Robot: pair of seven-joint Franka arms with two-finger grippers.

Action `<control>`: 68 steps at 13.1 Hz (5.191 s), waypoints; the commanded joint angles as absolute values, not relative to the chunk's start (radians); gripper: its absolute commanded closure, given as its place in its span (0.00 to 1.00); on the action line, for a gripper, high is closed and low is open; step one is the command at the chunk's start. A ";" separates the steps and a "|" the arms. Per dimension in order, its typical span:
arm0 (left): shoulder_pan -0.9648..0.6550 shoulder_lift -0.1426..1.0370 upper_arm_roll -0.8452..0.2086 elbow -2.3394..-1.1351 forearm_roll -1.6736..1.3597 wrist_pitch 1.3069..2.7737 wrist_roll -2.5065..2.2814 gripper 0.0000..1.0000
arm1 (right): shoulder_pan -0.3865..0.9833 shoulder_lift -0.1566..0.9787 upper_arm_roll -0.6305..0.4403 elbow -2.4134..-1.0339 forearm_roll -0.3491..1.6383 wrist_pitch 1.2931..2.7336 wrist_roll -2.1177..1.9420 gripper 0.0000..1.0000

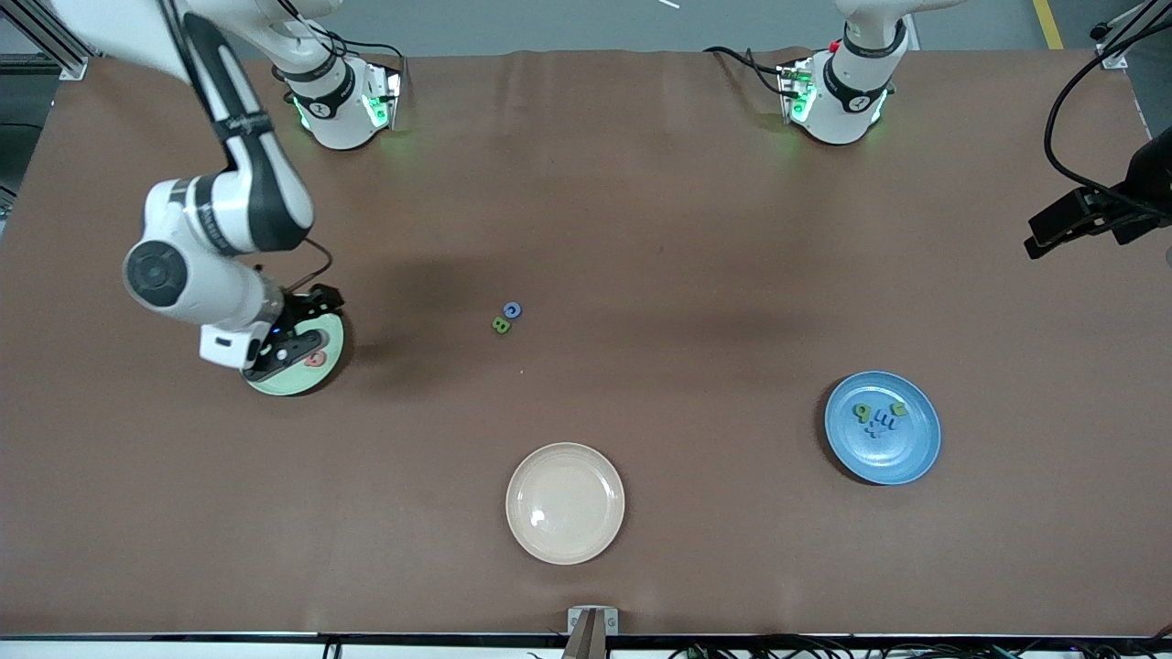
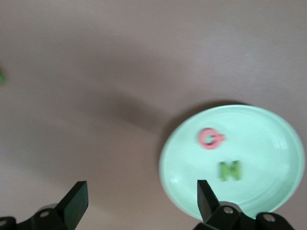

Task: Sort upper and lower case letters into plates
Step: 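Place the pink Q on the green plate with the right gripper, then reach back and grasp the green B with the right gripper, then carry the green B to the green plate and release it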

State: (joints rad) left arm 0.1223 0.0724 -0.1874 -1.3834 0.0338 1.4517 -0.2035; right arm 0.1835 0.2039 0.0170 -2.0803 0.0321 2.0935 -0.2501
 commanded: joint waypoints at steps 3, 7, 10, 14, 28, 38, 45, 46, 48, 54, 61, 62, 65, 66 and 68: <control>0.023 -0.040 -0.078 -1.525 -0.035 1.482 -0.178 0.00 | 0.412 0.198 0.015 -2.111 0.098 2.156 0.321 0.00; 0.021 -0.058 -0.086 -1.548 -0.037 1.497 -0.172 0.00 | 0.504 0.280 0.015 -2.112 0.175 2.314 0.663 0.00; 0.020 -0.058 -0.092 -1.554 -0.037 1.503 -0.169 0.00 | 0.573 0.366 0.014 -2.114 0.173 2.446 0.871 0.00; 0.020 -0.057 -0.092 -1.557 -0.032 1.502 -0.170 0.00 | 0.658 0.437 0.011 -2.111 0.167 2.537 0.975 0.01; 0.020 -0.063 -0.109 -1.557 -0.026 1.496 -0.170 0.00 | 0.678 0.558 -0.026 -2.006 -0.025 2.545 1.186 0.16; 0.020 -0.063 -0.117 -1.554 -0.026 1.500 -0.170 0.00 | 0.676 0.561 -0.026 -2.005 -0.025 2.548 1.184 0.76; 0.023 -0.064 -0.117 -1.555 -0.025 1.502 -0.170 0.00 | 0.606 0.444 -0.025 -1.999 -0.021 2.340 0.996 0.85; 0.023 -0.063 -0.117 -1.555 -0.025 1.502 -0.170 0.00 | 0.562 0.395 -0.025 -2.000 -0.020 2.262 0.895 0.84; 0.023 -0.063 -0.117 -1.555 -0.025 1.502 -0.170 0.00 | 0.456 0.312 -0.023 -2.025 -0.017 2.177 0.644 0.84; 0.021 -0.060 -0.135 -1.557 -0.025 1.505 -0.170 0.00 | 0.096 0.255 -0.023 -2.164 -0.018 2.294 -0.157 0.81; 0.018 -0.054 -0.141 -1.557 -0.025 1.503 -0.172 0.00 | 0.021 0.336 -0.021 -2.243 -0.009 2.470 -0.291 0.81; 0.020 -0.052 -0.143 -1.557 -0.025 1.505 -0.172 0.00 | 0.021 0.345 -0.021 -2.241 -0.009 2.471 -0.291 0.80; 0.018 -0.051 -0.146 -1.555 -0.025 1.506 -0.170 0.00 | 0.023 0.365 -0.020 -2.243 -0.009 2.471 -0.291 0.79; 0.018 -0.051 -0.146 -1.557 -0.025 1.506 -0.170 0.00 | 0.023 0.376 -0.018 -2.243 -0.009 2.473 -0.291 0.78; 0.020 -0.043 -0.146 -1.559 -0.025 1.506 -0.170 0.00 | 0.025 0.385 -0.018 -2.243 -0.009 2.487 -0.291 0.76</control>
